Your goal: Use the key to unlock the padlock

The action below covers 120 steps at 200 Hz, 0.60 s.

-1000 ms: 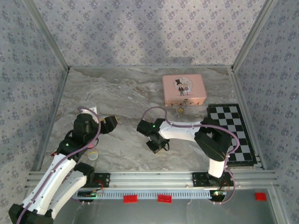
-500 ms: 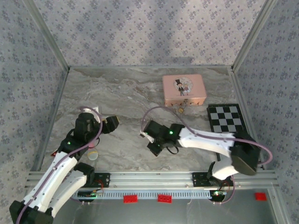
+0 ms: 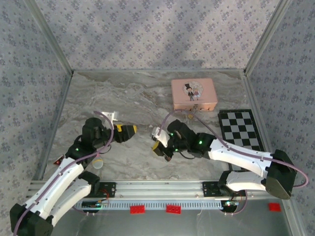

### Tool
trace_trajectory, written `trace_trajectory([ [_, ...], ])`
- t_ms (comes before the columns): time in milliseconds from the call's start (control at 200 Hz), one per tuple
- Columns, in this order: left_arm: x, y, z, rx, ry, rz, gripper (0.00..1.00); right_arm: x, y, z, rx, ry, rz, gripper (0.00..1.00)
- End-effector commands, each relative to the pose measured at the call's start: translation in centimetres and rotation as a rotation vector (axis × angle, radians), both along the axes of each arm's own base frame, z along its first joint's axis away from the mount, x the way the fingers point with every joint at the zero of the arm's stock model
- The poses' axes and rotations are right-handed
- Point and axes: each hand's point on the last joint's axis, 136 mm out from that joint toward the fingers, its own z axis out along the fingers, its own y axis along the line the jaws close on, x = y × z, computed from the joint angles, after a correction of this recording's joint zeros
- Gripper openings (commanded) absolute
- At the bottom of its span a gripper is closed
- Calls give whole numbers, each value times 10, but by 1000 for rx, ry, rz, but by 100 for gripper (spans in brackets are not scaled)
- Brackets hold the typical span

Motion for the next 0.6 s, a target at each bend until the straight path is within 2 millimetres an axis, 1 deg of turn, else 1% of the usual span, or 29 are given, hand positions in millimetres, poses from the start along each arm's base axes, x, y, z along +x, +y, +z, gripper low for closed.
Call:
trace_trajectory([
  [0,-22,-31,20,-72,-82,-197,68,1,6,15,134,79,40,0],
  [65,-30,-43,25,-91,-98,-258,67,2,7,21,157,72,51,0],
  [150,-38,-53,27,-96,-114,-312,65,1,8,25,171,70,69,0],
  [315,-46,-67,30,-108,-116,-398,52,0,7,32,211,72,88,0],
  [480,-58,-80,30,-95,-121,-472,45,-1,4,33,221,78,92,0],
  [595,-61,-84,29,-84,-119,-493,42,0,1,35,231,75,85,0],
])
